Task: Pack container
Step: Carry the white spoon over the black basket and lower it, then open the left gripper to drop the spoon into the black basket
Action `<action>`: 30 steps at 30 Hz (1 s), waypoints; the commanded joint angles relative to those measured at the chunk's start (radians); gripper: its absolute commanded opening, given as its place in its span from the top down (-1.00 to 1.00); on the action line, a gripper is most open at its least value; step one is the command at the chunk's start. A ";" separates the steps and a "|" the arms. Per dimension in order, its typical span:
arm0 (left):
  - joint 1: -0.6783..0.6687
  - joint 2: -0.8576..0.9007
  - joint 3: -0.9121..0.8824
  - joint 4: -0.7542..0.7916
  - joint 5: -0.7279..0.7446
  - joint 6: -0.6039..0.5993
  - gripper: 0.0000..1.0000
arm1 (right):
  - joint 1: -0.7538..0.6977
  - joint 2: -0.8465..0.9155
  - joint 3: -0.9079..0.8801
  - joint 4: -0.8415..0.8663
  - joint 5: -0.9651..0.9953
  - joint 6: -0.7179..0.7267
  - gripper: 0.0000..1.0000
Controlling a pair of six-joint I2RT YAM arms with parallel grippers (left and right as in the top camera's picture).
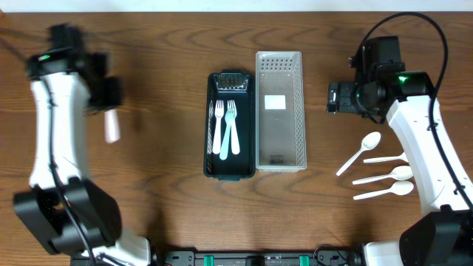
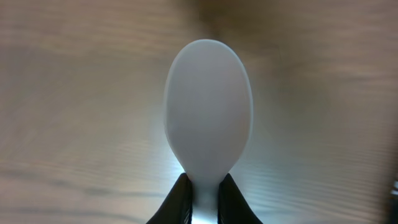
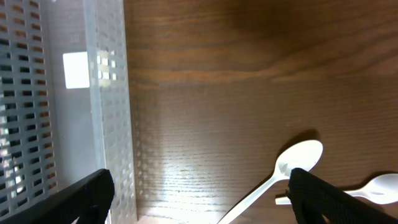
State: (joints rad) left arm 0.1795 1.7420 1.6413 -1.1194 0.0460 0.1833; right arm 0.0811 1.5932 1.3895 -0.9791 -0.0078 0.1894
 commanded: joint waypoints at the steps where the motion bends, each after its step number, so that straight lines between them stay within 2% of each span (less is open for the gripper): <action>1: -0.176 -0.031 0.051 -0.048 0.030 -0.199 0.88 | -0.063 -0.004 0.011 0.002 0.008 0.035 -0.88; 6: -0.416 -0.030 0.079 -0.046 0.045 -0.288 0.88 | -0.191 -0.004 0.011 -0.016 0.000 0.042 -0.87; 11: -0.532 -0.011 0.078 -0.034 0.045 -0.329 0.88 | -0.302 -0.004 0.011 -0.043 0.000 0.038 -0.85; 20: -0.554 0.109 0.078 0.036 0.105 -0.350 0.88 | -0.335 -0.003 0.009 -0.063 0.001 -0.004 -0.86; 30: -0.586 0.271 0.078 0.073 0.104 -0.350 0.88 | -0.335 -0.003 0.009 -0.074 0.001 -0.004 -0.87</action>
State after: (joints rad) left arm -0.3889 1.9747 1.7088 -1.0462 0.1364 -0.1581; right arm -0.2493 1.5932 1.3895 -1.0515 -0.0067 0.2005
